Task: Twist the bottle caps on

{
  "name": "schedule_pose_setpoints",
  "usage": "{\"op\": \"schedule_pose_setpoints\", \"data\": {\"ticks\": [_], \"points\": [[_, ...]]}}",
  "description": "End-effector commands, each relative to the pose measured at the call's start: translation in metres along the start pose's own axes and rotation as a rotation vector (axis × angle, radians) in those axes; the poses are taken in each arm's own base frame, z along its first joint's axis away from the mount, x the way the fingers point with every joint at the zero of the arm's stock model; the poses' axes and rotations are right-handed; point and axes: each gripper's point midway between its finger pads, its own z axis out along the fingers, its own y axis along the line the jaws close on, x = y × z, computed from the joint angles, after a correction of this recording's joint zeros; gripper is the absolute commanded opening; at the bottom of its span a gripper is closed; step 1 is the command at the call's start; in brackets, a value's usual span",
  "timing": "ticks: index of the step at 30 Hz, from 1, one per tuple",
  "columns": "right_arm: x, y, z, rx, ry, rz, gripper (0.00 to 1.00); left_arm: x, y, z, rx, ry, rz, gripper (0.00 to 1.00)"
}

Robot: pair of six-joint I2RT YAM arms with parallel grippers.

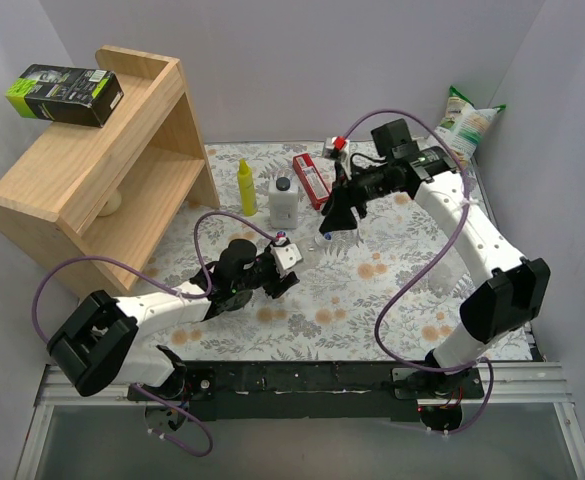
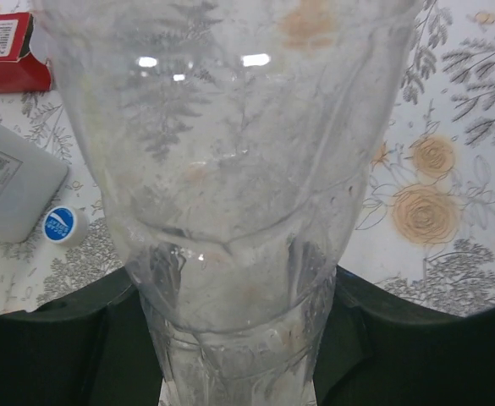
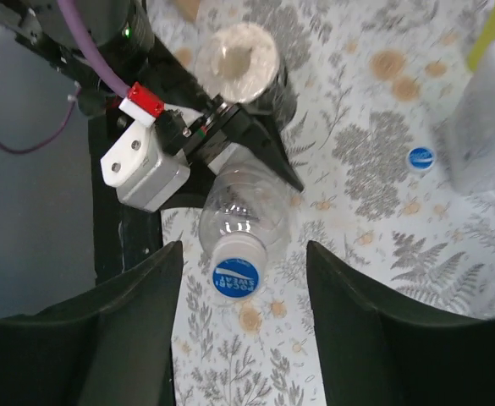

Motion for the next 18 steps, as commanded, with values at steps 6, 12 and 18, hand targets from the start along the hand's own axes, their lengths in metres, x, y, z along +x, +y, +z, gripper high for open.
{"op": "schedule_pose_setpoints", "data": {"ticks": [6, 12, 18], "points": [[-0.022, 0.04, -0.02, -0.064, -0.209, -0.124, 0.69, -0.057, -0.03, -0.01, 0.172, -0.17, -0.171, 0.0], [-0.016, 0.04, -0.017, -0.073, -0.226, -0.114, 0.66, -0.072, -0.033, -0.009, 0.211, -0.206, -0.193, 0.0], [-0.011, 0.036, -0.014, -0.064, -0.216, -0.101, 0.59, -0.078, -0.033, -0.008, 0.22, -0.217, -0.205, 0.0]]}}
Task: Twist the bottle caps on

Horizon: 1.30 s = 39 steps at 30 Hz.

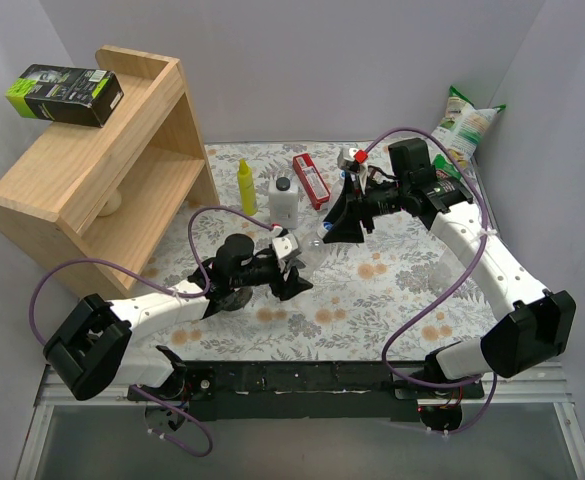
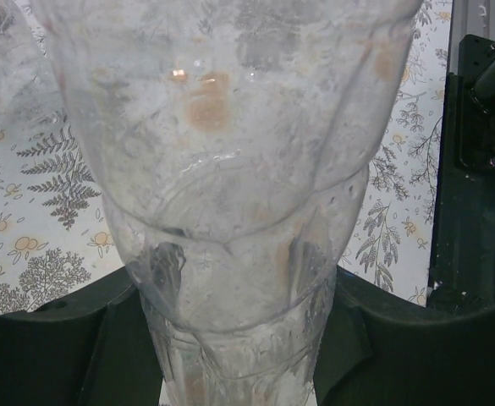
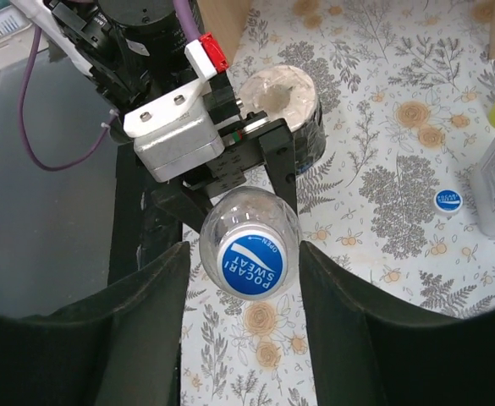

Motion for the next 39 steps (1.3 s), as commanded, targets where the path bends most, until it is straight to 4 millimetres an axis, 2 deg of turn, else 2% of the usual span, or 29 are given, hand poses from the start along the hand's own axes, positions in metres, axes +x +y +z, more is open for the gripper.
{"op": "schedule_pose_setpoints", "data": {"ticks": [1, 5, 7, 8, 9, 11, 12, 14, 16, 17, 19, 22, 23, 25, 26, 27, 29, 30, 31, 33, 37, 39], "points": [[-0.011, 0.003, 0.0, -0.01, -0.038, -0.044, 0.55, -0.028, -0.004, 0.001, 0.032, -0.067, 0.013, 0.0], [-0.014, 0.0, 0.001, -0.001, -0.049, -0.041, 0.38, -0.027, -0.003, 0.002, 0.032, -0.058, 0.013, 0.0], [-0.013, -0.003, 0.001, 0.011, -0.05, -0.029, 0.33, -0.025, -0.003, 0.003, 0.032, -0.051, 0.014, 0.0], [-0.013, -0.005, 0.002, 0.021, -0.053, -0.026, 0.25, -0.026, -0.002, 0.004, 0.028, -0.052, 0.013, 0.0], [-0.012, -0.009, 0.002, 0.039, -0.05, -0.017, 0.21, -0.023, 0.0, 0.005, 0.02, -0.045, 0.008, 0.0], [-0.009, -0.021, 0.002, 0.106, -0.039, 0.02, 0.12, -0.027, 0.013, 0.007, -0.066, -0.065, -0.012, 0.0], [-0.009, -0.026, 0.001, 0.135, -0.036, 0.029, 0.1, -0.03, 0.021, 0.009, -0.119, -0.076, -0.035, 0.0], [-0.011, -0.044, -0.003, 0.251, -0.022, 0.047, 0.06, -0.038, 0.05, 0.014, -0.318, -0.111, -0.096, 0.0], [-0.011, -0.056, -0.006, 0.321, -0.003, 0.074, 0.04, -0.034, 0.063, 0.019, -0.394, -0.099, -0.123, 0.0], [-0.016, -0.059, -0.009, 0.345, -0.005, 0.066, 0.03, -0.04, 0.071, 0.019, -0.439, -0.115, -0.139, 0.0], [-0.015, -0.066, -0.009, 0.369, 0.007, 0.07, 0.03, -0.038, 0.072, 0.023, -0.44, -0.104, -0.14, 0.0], [-0.02, -0.064, -0.01, 0.355, 0.004, 0.039, 0.03, -0.032, 0.077, 0.017, -0.476, -0.088, -0.126, 0.0], [-0.02, -0.062, -0.01, 0.348, 0.006, 0.027, 0.03, -0.031, 0.076, 0.015, -0.465, -0.081, -0.117, 0.3], [-0.019, -0.056, -0.015, 0.341, 0.032, -0.018, 0.03, -0.022, 0.062, 0.015, -0.374, -0.037, -0.074, 0.68], [-0.018, -0.056, -0.019, 0.344, 0.047, -0.027, 0.03, -0.024, 0.057, 0.011, -0.347, -0.037, -0.046, 0.93], [-0.022, -0.055, -0.023, 0.342, 0.058, -0.054, 0.03, -0.015, 0.051, 0.009, -0.303, 0.008, 0.004, 0.98], [-0.01, -0.051, -0.033, 0.334, 0.126, -0.077, 0.02, -0.009, 0.05, 0.006, -0.29, 0.047, 0.033, 0.98], [-0.007, -0.05, -0.036, 0.331, 0.149, -0.084, 0.02, 0.001, 0.049, 0.003, -0.284, 0.092, 0.045, 0.98], [-0.014, -0.051, -0.043, 0.358, 0.165, -0.117, 0.03, 0.0, 0.05, 0.001, -0.282, 0.106, 0.053, 0.98], [-0.009, -0.054, -0.054, 0.394, 0.213, -0.131, 0.02, 0.013, 0.048, -0.003, -0.267, 0.178, 0.041, 0.98], [-0.01, -0.073, -0.076, 0.493, 0.265, -0.175, 0.01, 0.007, 0.038, -0.002, -0.173, 0.197, 0.023, 0.98], [-0.005, -0.09, -0.087, 0.528, 0.28, -0.152, 0.01, 0.003, 0.046, -0.004, -0.183, 0.194, -0.009, 0.98]]}}
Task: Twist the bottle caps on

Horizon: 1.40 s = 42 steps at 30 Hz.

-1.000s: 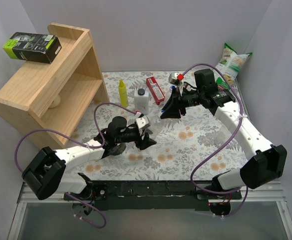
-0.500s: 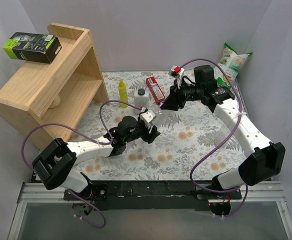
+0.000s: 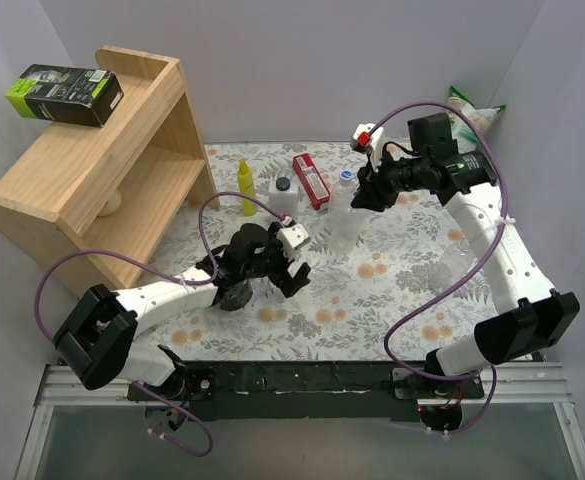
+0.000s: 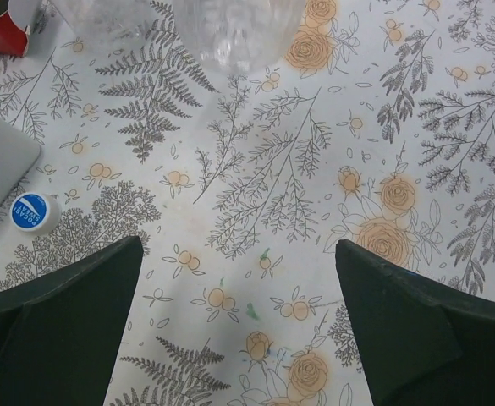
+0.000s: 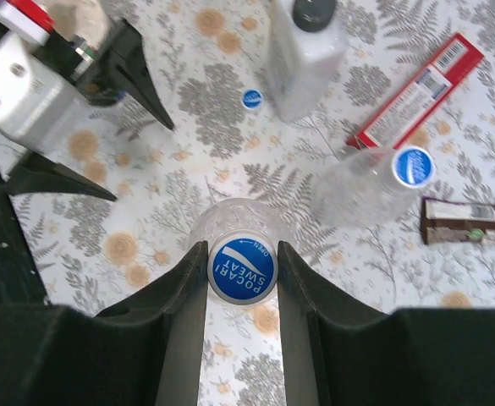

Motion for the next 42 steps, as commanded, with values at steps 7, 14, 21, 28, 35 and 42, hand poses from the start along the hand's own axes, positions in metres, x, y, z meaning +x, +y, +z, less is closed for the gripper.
{"op": "schedule_pose_setpoints", "data": {"ticks": [7, 14, 21, 28, 35, 42], "points": [[0.008, -0.099, -0.035, 0.206, 0.04, -0.029, 0.01, -0.034, 0.051, 0.0, 0.008, 0.068, -0.238, 0.98], [0.032, -0.136, -0.029, 0.25, 0.091, -0.005, 0.01, -0.059, 0.041, 0.008, 0.113, -0.01, -0.185, 0.98], [0.054, -0.142, -0.021, 0.265, 0.074, -0.047, 0.01, -0.039, 0.053, 0.016, 0.07, 0.039, -0.121, 0.98], [0.063, -0.156, -0.011, 0.269, 0.079, -0.029, 0.01, -0.032, 0.057, 0.013, 0.058, 0.067, -0.1, 0.98], [0.072, -0.162, -0.003, 0.261, 0.1, 0.002, 0.07, -0.021, 0.054, 0.009, 0.06, 0.091, -0.111, 0.98], [0.084, -0.167, -0.003, 0.292, 0.141, 0.035, 0.2, -0.021, 0.056, 0.019, 0.077, 0.092, -0.112, 0.98]]}}
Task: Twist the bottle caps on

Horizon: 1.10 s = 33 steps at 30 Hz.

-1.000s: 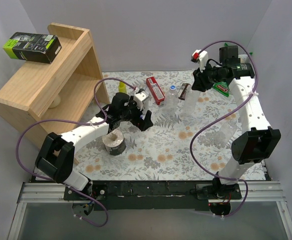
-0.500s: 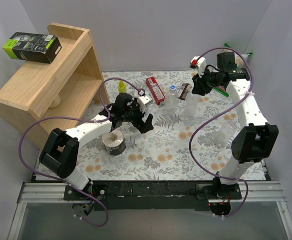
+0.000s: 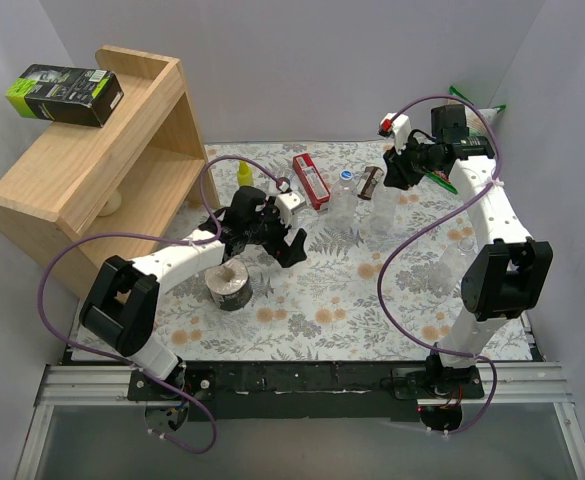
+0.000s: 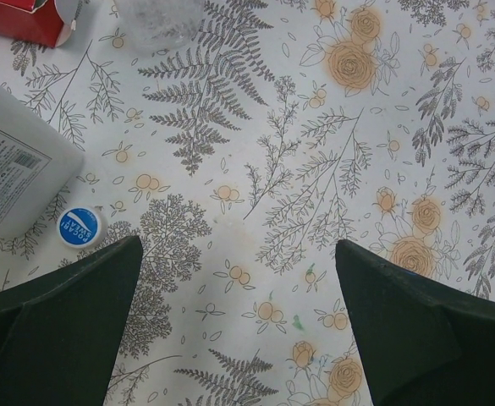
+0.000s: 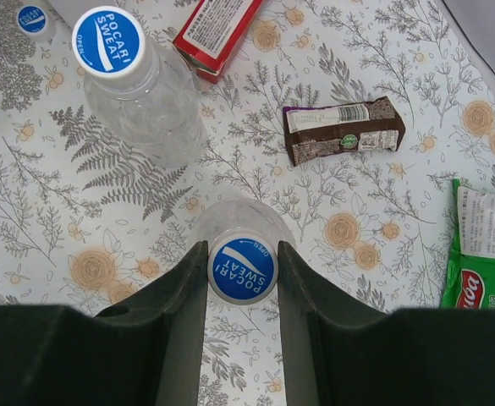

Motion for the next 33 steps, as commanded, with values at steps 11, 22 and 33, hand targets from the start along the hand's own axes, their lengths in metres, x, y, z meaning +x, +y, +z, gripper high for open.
{"op": "schedule_pose_setpoints", "data": {"ticks": [11, 22, 33], "points": [[0.008, -0.009, 0.002, 0.049, 0.018, 0.038, 0.46, -0.009, 0.007, 0.01, 0.011, -0.012, 0.021, 0.98], [-0.001, -0.013, -0.003, 0.065, 0.0, 0.036, 0.56, -0.006, 0.006, 0.006, 0.001, -0.015, 0.03, 0.98], [-0.021, -0.018, -0.021, 0.114, -0.039, 0.018, 0.86, -0.016, 0.015, 0.005, -0.076, -0.026, -0.005, 0.98]]}}
